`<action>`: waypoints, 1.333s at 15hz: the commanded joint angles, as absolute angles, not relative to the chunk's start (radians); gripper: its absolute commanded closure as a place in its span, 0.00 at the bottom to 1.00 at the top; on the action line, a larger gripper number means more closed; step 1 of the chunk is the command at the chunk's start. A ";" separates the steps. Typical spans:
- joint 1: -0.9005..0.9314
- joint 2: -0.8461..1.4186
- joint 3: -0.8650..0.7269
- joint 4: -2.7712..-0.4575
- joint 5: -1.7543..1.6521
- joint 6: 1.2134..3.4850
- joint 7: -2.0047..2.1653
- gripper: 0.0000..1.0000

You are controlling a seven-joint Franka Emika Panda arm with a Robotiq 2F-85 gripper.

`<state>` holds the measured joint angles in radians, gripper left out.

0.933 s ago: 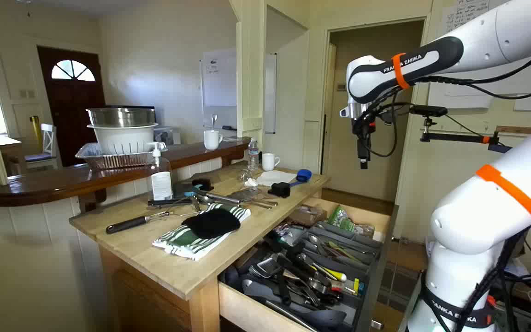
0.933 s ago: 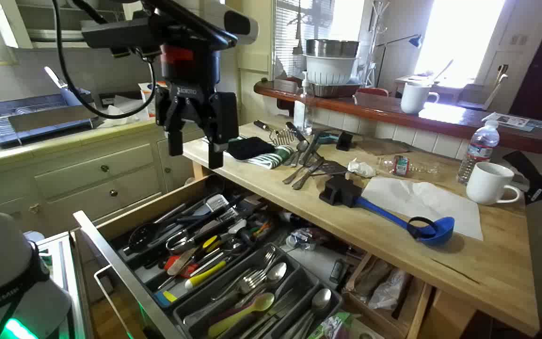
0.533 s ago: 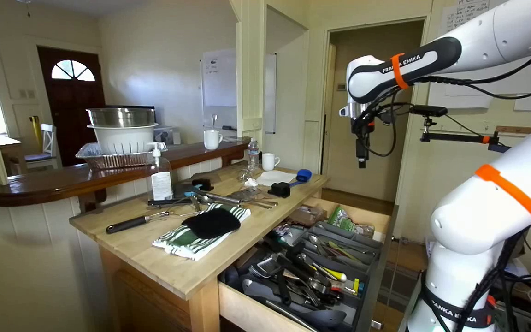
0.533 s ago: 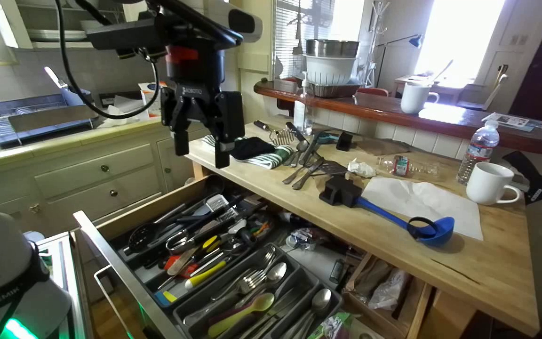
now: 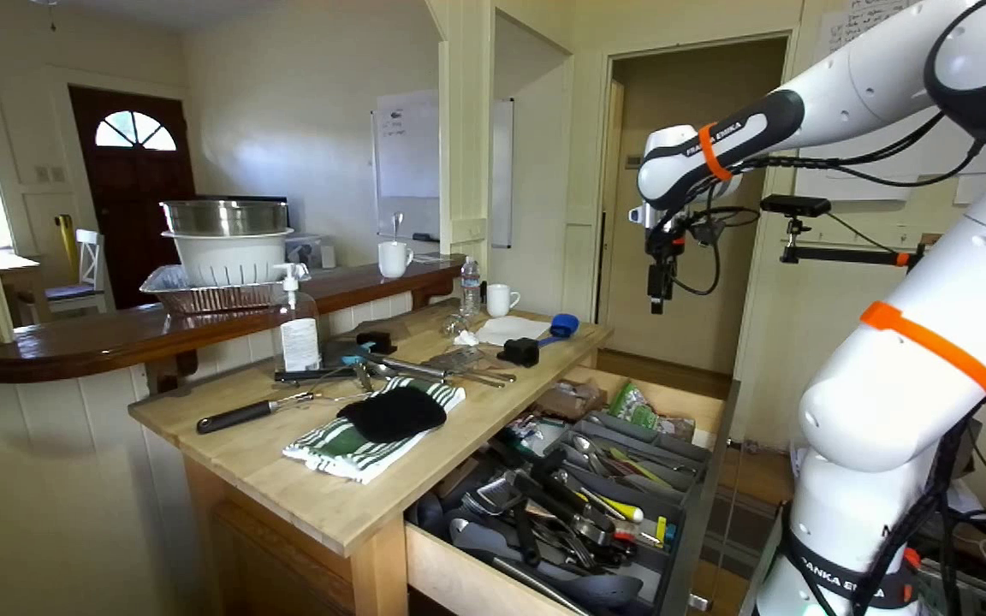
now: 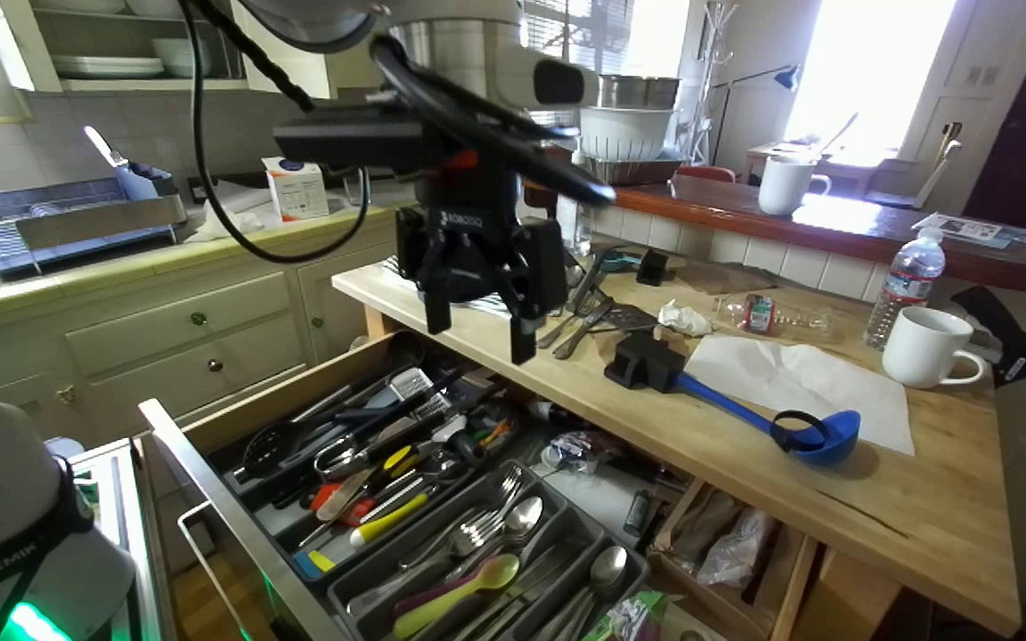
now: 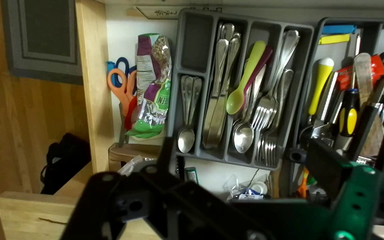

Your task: Remove the spoon from the drawer

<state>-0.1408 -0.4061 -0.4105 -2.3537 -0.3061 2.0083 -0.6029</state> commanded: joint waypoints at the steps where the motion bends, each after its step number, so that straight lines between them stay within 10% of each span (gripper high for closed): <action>1: -0.143 -0.219 -0.470 -2.283 -0.170 2.106 -0.717 0.00; 20: -0.375 0.397 -0.227 -1.999 0.215 2.207 -0.701 0.00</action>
